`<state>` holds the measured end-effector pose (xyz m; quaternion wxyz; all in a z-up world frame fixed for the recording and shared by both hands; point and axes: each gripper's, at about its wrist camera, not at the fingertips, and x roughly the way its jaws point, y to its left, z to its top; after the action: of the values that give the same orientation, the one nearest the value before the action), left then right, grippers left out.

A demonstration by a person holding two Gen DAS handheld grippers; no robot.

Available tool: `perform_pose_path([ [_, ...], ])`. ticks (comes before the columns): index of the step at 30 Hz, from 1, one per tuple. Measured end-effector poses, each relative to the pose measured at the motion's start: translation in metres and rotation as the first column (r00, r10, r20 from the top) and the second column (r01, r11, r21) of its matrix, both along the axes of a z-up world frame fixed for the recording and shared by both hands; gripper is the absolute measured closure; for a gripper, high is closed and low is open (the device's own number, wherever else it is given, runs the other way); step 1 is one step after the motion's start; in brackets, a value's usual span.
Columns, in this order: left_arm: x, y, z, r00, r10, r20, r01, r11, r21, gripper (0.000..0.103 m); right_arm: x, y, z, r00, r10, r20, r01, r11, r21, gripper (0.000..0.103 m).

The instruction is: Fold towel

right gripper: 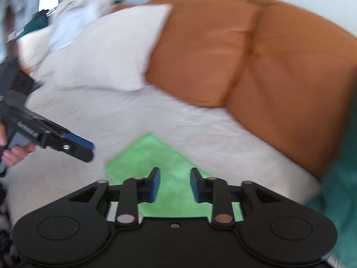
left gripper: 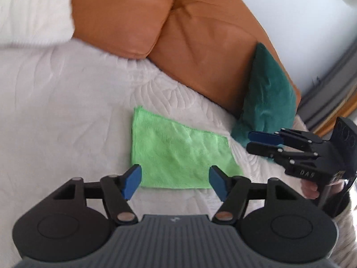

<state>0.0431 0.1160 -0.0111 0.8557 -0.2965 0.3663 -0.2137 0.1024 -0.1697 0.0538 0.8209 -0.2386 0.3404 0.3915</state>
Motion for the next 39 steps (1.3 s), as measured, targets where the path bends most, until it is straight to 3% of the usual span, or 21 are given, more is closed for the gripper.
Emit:
perform_pose_path([
  [2, -0.002, 0.0, -0.007, 0.999, 0.025, -0.028, -0.026, 0.999, -0.025, 0.033, 0.016, 0.024, -0.001, 0.989, 0.145, -0.006, -0.144, 0.977, -0.159, 0.066],
  [3, -0.004, 0.001, -0.012, 0.998, 0.047, -0.05, -0.049, 0.998, -0.044, 0.033, 0.022, 0.036, -0.004, 0.985, 0.173, 0.007, -0.167, 0.958, -0.235, 0.066],
  [5, -0.003, 0.001, -0.021, 0.995, 0.057, -0.083, -0.064, 0.994, -0.084, 0.033, 0.03, 0.05, -0.007, 0.983, 0.182, 0.016, -0.169, 0.941, -0.294, 0.066],
  [8, -0.001, 0.0, -0.03, 0.992, 0.057, -0.115, -0.077, 0.981, -0.176, 0.034, 0.044, 0.067, -0.007, 0.979, 0.205, -0.007, -0.198, 0.935, -0.295, 0.066],
  [10, -0.001, -0.006, -0.035, 0.989, 0.08, -0.125, -0.103, 0.975, -0.195, 0.035, 0.055, 0.078, -0.006, 0.96, 0.27, -0.068, -0.278, 0.914, -0.294, 0.066],
  [12, -0.002, -0.01, -0.042, 0.985, 0.097, -0.14, -0.125, 0.97, -0.209, 0.035, 0.07, 0.091, -0.004, 0.914, 0.352, -0.202, -0.4, 0.866, -0.299, 0.066],
  [14, -0.002, -0.013, -0.046, 0.982, 0.113, -0.154, -0.144, 0.967, -0.209, 0.035, 0.086, 0.108, -0.005, 0.86, 0.354, -0.368, -0.478, 0.809, -0.34, 0.066],
  [17, -0.002, -0.013, -0.05, 0.979, 0.136, -0.15, -0.166, 0.963, -0.21, 0.035, 0.104, 0.129, -0.008, 0.858, 0.338, -0.387, -0.489, 0.769, -0.412, 0.066],
  [23, 0.005, -0.01, -0.053, 0.979, 0.148, -0.139, -0.18, 0.95, -0.256, 0.034, 0.14, 0.17, -0.032, 0.847, 0.349, -0.401, -0.513, 0.732, -0.448, 0.066],
  [30, 0.015, -0.017, -0.054, 0.977, 0.174, -0.123, -0.199, 0.95, -0.239, 0.034, 0.167, 0.17, -0.064, 0.824, 0.329, -0.462, -0.538, 0.711, -0.453, 0.066],
  [33, 0.013, -0.014, -0.056, 0.973, 0.192, -0.125, -0.219, 0.941, -0.259, 0.034, 0.17, 0.171, -0.067, 0.816, 0.325, -0.478, -0.543, 0.715, -0.44, 0.066],
  [39, 0.007, -0.006, -0.059, 0.96, 0.236, -0.152, -0.272, 0.918, -0.289, 0.04, 0.166, 0.186, -0.088, 0.774, 0.339, -0.535, -0.593, 0.684, -0.425, 0.067],
])
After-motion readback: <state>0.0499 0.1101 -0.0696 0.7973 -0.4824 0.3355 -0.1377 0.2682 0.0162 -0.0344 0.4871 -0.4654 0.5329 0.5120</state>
